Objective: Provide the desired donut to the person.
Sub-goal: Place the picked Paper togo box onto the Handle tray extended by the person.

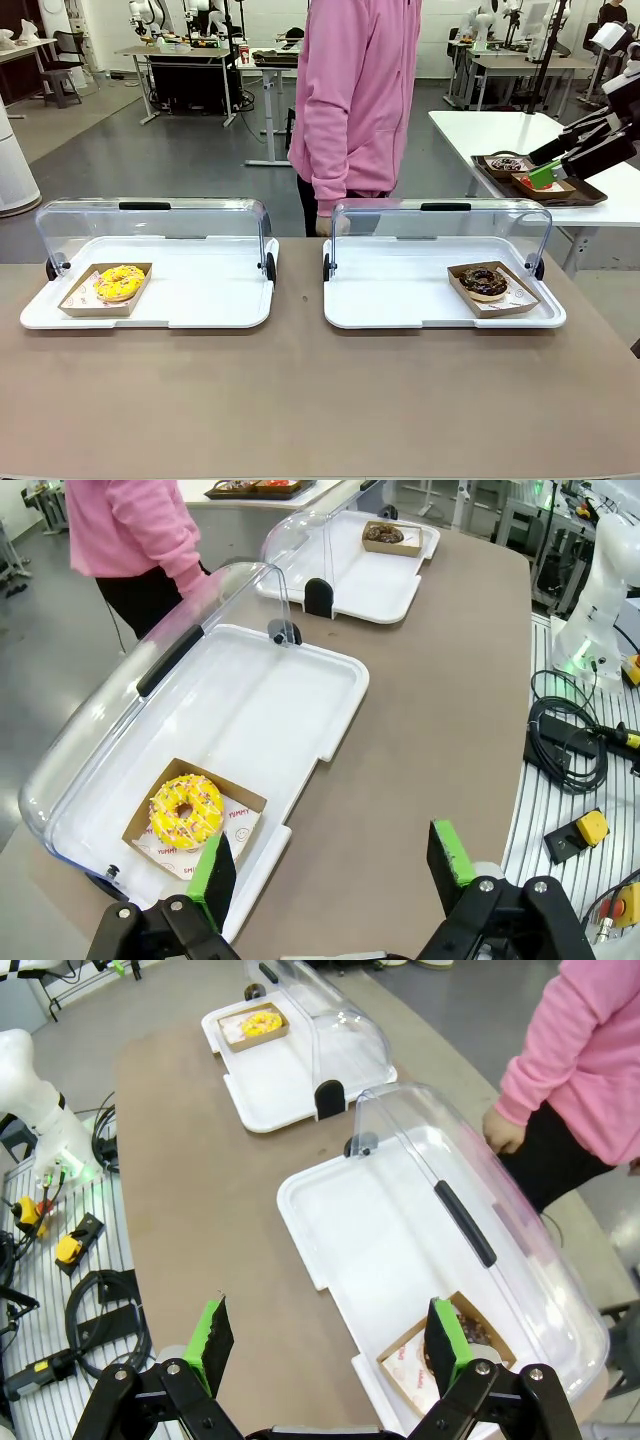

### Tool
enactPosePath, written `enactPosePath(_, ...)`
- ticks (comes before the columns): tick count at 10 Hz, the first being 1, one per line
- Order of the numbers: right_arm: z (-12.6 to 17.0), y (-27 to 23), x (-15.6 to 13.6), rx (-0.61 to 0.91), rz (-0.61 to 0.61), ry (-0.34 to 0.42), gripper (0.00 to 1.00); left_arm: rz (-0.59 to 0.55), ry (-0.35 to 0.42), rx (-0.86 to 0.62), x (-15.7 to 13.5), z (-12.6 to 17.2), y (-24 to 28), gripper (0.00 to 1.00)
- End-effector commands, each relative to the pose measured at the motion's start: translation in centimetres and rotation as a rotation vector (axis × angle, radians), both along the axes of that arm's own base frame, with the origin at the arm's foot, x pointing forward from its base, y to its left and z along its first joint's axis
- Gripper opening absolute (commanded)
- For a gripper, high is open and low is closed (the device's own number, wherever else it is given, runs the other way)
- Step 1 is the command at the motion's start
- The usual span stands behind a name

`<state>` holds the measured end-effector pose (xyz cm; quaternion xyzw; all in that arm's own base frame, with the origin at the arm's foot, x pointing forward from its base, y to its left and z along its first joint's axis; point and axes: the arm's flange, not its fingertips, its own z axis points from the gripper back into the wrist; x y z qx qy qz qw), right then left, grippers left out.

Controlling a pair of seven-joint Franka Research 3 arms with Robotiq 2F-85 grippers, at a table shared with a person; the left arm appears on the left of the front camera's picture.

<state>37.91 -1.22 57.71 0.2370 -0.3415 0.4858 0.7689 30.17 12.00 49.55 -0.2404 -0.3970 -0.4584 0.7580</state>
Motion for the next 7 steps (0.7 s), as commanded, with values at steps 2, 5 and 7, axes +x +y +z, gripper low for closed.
enactPosePath(2,-0.19,0.03,0.04,-0.003,0.009,-0.007,1.0,0.005,-0.002,-0.007,-0.08,-0.04,0.25,1.0)
enactPosePath(5,-0.19,0.03,0.04,-0.003,0.009,-0.007,1.0,0.005,-0.002,-0.007,-0.08,-0.04,0.25,1.0)
enactPosePath(7,-0.19,0.03,0.04,-0.003,0.009,-0.007,1.0,0.005,-0.002,-0.007,-0.08,-0.04,0.25,1.0)
